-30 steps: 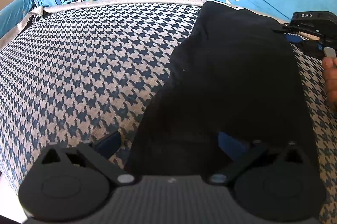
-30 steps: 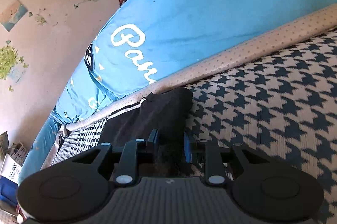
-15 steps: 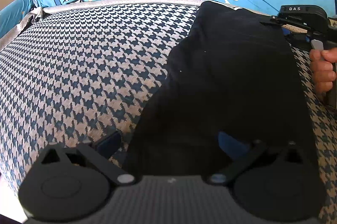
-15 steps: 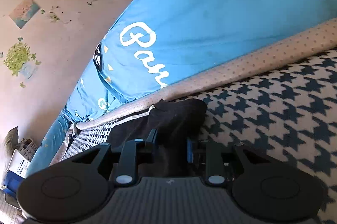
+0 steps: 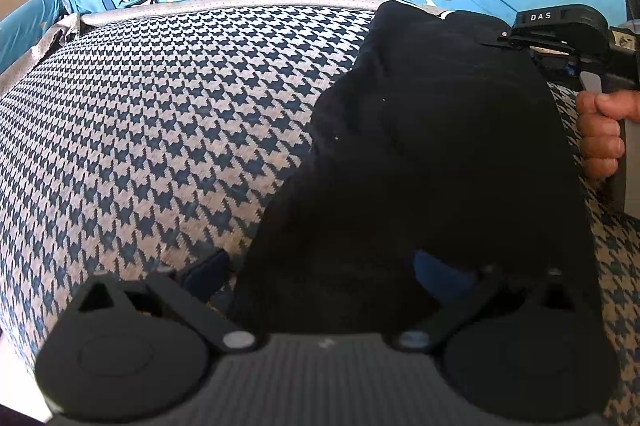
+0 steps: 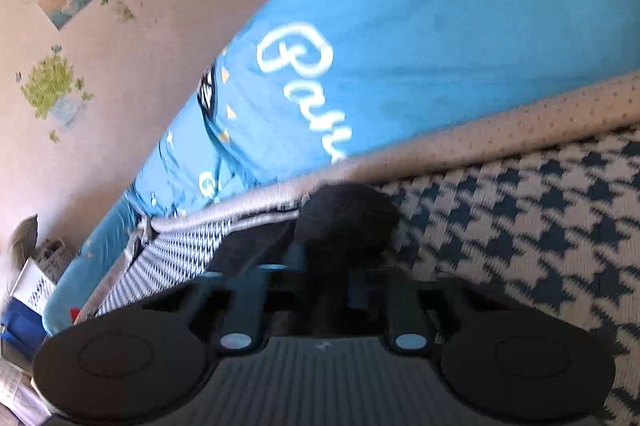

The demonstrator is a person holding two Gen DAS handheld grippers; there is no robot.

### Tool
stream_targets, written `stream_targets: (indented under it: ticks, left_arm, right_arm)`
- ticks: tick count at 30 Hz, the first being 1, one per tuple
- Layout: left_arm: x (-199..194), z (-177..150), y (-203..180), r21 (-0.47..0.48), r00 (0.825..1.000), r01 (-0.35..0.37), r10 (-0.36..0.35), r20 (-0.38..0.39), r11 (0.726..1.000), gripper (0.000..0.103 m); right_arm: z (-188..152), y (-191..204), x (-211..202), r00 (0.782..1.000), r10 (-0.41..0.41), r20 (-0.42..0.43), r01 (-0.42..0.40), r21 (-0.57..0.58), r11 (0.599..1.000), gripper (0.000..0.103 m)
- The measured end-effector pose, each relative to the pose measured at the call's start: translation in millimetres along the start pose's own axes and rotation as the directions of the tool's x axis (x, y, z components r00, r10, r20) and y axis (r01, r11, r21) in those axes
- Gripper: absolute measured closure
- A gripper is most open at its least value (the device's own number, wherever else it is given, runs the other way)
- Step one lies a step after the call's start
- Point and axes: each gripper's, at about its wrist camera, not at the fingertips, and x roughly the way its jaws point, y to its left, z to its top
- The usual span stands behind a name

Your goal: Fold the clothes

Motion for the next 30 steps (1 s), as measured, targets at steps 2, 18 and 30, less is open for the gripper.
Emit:
stream_targets:
  ticks: [2,18,30]
  left_arm:
    - [0.0,1.3,-1.4,0.006,1.000,0.001,-0.001,0.001,1.000,0.000]
    - [-10.8,4.4,-28.5,0.078,0.992,0.120,-0.121,0.015,0.990,0.000]
    - [-22.0,9.3,-44.2,0.116,0.986,0.152,-0.159,0.047,0.981,0.000]
  right_arm:
    - [1.0,3.9,-4.4,0.999,-0.030,0.011,0.031,-0.012,0.999,0.089]
    - [20.2,9.7,-64.8,0.936,-0.331,0.123,0.338,-0.043,0.940,0.092]
    - [24.4,-30.4,-177.6,0.772,-0.597,0.218,0.598,0.069,0.798,0.092]
